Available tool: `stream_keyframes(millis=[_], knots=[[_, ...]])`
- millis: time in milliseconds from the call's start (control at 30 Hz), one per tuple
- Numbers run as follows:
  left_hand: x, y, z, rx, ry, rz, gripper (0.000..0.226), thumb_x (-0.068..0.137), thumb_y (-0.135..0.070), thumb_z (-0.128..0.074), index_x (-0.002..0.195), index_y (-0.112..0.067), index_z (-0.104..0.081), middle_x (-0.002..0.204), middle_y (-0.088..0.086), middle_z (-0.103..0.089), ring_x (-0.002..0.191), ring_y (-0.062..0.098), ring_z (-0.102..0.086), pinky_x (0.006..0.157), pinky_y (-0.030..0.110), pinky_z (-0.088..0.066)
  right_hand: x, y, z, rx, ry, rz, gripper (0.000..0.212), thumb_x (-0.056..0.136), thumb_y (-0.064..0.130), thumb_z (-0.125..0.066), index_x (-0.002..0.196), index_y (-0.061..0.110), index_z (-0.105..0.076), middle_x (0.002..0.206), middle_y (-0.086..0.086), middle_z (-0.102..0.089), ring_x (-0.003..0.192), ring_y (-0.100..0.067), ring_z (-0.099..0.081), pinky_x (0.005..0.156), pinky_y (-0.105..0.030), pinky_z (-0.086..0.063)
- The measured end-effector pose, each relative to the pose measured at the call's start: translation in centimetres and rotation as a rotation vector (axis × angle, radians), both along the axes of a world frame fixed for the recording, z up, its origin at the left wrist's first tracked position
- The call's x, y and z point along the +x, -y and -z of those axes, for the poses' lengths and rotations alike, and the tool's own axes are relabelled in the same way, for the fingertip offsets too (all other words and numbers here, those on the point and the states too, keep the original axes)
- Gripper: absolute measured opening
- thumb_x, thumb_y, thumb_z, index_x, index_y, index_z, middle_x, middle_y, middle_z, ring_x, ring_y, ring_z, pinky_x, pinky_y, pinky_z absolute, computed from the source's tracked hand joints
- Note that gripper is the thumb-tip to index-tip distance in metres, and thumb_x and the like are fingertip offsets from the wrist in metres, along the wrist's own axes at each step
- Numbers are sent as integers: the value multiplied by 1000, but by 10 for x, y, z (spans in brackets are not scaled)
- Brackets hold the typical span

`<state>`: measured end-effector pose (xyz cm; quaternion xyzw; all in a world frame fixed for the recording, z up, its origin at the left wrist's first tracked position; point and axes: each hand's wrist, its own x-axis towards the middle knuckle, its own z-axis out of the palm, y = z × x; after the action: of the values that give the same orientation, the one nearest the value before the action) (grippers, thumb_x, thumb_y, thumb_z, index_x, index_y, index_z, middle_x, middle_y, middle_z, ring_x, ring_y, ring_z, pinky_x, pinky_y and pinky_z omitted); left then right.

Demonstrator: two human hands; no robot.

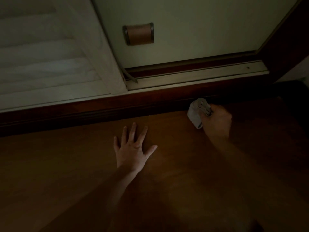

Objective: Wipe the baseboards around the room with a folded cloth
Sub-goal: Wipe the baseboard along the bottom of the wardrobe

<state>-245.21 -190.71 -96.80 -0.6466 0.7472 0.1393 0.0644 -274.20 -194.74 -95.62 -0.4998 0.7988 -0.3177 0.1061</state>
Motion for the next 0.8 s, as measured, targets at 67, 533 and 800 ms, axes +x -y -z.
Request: stream_keyframes(millis=[67, 533, 800], knots=[[0, 0, -1, 4, 11, 2, 83, 84, -89, -15, 156, -51, 1, 169, -8, 10, 155, 26, 10, 122, 60, -4, 2, 5, -1, 19, -10, -71, 24, 91, 27, -71, 88, 3, -71, 84, -13, -66, 74, -23, -62, 61, -26, -45], [22, 7, -5, -14, -24, 99, 77, 91, -80, -24, 157, -46, -6, 170, -8, 3, 156, 23, 3, 123, 55, -9, 37, 2, -1, -9, 84, 68, 22, 90, 22, -71, 81, 3, -68, 81, -11, -67, 70, -20, -59, 60, -27, -44], [35, 3, 1, -87, -70, 150, 75, 92, -75, -26, 158, -40, -17, 170, -2, -7, 156, 24, -7, 123, 50, -15, 67, 4, 0, -20, 104, 42, 21, 87, 25, -73, 79, 6, -69, 78, -11, -67, 68, -23, -63, 58, -27, -48]])
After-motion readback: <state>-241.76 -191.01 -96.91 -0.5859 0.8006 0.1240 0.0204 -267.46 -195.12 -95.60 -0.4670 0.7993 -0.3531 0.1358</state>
